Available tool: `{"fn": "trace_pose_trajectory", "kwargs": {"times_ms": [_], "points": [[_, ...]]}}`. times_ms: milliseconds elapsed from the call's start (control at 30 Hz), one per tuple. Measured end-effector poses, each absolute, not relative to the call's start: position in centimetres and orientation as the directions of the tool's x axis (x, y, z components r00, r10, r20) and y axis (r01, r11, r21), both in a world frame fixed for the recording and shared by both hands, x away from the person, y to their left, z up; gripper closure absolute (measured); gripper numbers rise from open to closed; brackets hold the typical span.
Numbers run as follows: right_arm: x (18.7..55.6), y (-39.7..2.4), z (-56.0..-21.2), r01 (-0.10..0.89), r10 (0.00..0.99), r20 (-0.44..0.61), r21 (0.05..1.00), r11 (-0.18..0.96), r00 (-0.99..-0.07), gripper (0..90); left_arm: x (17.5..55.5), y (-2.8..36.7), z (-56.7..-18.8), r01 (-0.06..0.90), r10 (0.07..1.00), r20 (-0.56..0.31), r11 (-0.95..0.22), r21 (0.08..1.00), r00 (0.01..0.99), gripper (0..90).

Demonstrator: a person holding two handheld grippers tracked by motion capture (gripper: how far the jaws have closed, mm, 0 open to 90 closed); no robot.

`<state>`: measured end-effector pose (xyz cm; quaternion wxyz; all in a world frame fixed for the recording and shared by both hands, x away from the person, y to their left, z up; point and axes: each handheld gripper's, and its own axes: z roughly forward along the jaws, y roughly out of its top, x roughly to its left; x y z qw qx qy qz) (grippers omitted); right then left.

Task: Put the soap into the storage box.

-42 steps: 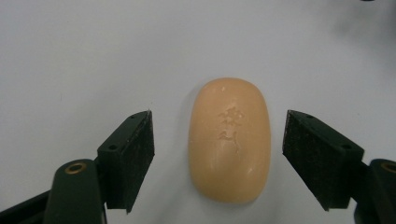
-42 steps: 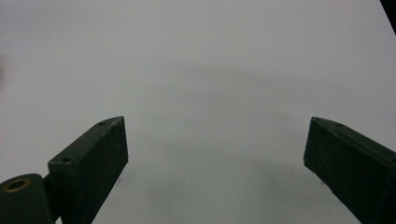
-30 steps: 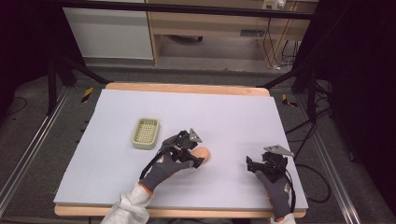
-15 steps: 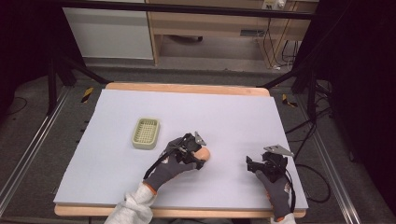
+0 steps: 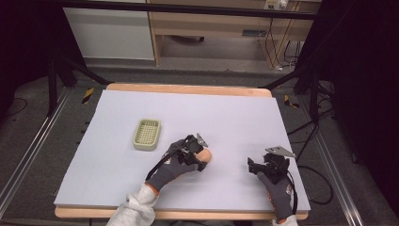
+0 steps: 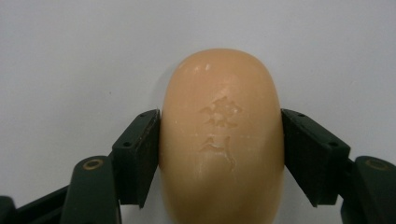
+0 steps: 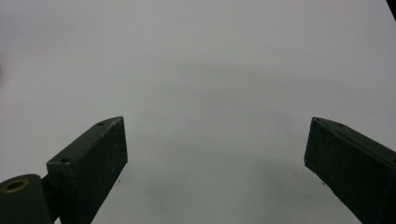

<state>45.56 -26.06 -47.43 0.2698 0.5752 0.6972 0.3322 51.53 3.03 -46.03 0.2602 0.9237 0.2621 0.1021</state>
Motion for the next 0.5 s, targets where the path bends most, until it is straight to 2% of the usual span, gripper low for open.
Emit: {"fn": "trace_pose_trajectory", "kwargs": {"times_ms": [500], "points": [[45.62,-26.04,-47.48,0.625,0.982,0.002,0.771,0.119,-0.189,6.2,51.80,3.03,-46.32,0.446,0.541,0.032,-0.723,0.527,0.840,31.5]]}}
